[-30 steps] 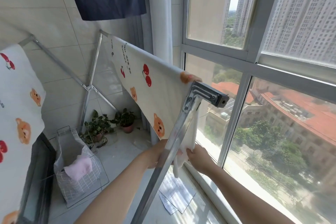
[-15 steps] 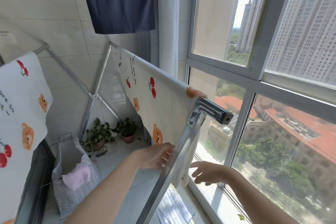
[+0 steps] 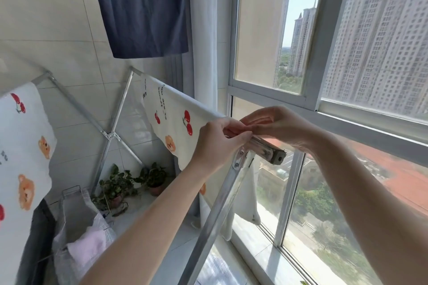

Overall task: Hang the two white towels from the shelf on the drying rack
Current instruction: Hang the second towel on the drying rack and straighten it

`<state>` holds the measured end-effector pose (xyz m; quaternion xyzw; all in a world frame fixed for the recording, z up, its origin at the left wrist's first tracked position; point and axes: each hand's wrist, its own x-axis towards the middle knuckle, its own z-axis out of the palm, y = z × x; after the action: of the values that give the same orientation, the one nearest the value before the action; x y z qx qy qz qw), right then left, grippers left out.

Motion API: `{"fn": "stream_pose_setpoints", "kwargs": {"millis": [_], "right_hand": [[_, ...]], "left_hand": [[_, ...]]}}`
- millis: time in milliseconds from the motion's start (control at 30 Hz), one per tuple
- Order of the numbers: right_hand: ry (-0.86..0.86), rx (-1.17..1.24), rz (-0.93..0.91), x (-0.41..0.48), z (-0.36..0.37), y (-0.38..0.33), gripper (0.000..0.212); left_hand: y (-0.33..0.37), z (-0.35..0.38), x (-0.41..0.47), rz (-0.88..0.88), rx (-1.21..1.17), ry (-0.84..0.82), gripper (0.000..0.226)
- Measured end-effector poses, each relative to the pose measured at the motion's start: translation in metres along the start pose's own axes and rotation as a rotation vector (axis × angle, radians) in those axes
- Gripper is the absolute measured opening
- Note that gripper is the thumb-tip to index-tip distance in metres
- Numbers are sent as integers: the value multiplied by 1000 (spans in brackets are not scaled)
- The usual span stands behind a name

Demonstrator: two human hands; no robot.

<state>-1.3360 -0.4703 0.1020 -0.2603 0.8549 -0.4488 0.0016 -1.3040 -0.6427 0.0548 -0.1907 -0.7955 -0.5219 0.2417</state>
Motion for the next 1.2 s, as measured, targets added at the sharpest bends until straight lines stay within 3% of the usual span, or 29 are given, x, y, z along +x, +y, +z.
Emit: {"fn": "stream_pose_setpoints", "kwargs": {"millis": [167, 233, 300, 400, 500, 567, 600, 667, 767, 867, 967, 1133, 1200], "right_hand": [[26, -12, -63, -6, 2, -4, 29], [16, 136, -60, -7, 4, 0, 27], [123, 384, 0, -9, 11, 16, 28], [234, 630, 204, -21, 33, 63, 37], [-71, 559, 450, -42, 69, 108, 49], [-254, 345, 562, -50, 100, 126, 43], [-277, 225, 589, -51, 116, 131, 37], [-159, 78, 614, -49, 146, 139, 29], [-45, 188, 627, -47, 175, 142, 33], [-32, 193, 616, -48, 182, 147, 36], [-141, 214, 603, -52, 177, 148, 40], [-485, 271, 545, -60, 165, 155, 50], [-424, 270, 521, -61, 167, 158, 43]], "left_hand": [[2, -4, 2, -75, -77, -34, 13], [0, -8, 2, -94, -155, -31, 9], [-11, -13, -1, -167, -223, 38, 13], [-51, -19, -16, -441, -207, 105, 22], [-92, -10, -45, -849, -216, -27, 27], [-117, 5, -64, -966, -152, -120, 26], [-126, 13, -72, -983, -160, -164, 23], [-135, 28, -87, -1009, -296, -263, 14], [-146, 40, -97, -1101, -476, -348, 20], [-148, 35, -97, -1095, -625, -539, 32], [-146, 27, -96, -1103, -624, -635, 41], [-137, 26, -93, -1086, -590, -737, 42], [-136, 26, -91, -1104, -613, -750, 45]]}}
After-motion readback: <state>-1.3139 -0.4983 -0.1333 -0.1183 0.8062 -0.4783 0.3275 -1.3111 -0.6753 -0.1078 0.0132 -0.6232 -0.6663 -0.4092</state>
